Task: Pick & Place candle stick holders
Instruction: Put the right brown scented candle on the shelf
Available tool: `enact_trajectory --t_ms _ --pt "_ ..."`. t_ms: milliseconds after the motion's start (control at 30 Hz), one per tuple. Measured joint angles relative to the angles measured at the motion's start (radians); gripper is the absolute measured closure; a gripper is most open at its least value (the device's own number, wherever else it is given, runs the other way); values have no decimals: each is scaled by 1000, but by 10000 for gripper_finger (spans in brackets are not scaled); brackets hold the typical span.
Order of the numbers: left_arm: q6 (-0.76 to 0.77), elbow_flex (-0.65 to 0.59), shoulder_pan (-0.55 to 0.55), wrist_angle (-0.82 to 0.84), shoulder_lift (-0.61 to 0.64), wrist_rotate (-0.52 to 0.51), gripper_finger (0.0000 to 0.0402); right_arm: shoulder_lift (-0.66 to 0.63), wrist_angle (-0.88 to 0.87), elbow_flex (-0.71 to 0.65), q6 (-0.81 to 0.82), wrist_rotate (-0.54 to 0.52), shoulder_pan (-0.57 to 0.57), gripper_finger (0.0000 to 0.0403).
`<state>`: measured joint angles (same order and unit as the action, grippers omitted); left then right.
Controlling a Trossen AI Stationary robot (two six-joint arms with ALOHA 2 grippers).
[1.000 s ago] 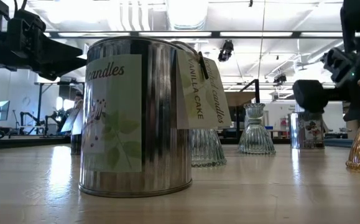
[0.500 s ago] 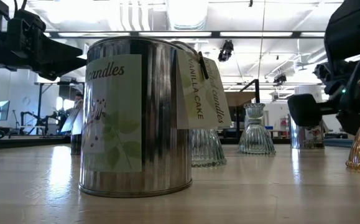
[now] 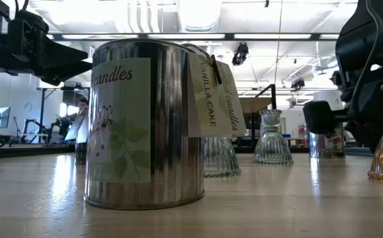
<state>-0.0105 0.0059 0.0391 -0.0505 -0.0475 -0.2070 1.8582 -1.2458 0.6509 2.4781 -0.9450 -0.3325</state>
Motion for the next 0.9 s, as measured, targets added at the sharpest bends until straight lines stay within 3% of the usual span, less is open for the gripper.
enact_trajectory --t_ms 300,533,900 --pt "0 0 0 0 0 0 128 1 12 -23 69 -47 0 3" --pt "0 0 0 0 0 0 128 2 109 -32 -146 -68 0 3" --pt "0 0 0 0 0 0 128 2 148 -55 -150 -87 98 3"
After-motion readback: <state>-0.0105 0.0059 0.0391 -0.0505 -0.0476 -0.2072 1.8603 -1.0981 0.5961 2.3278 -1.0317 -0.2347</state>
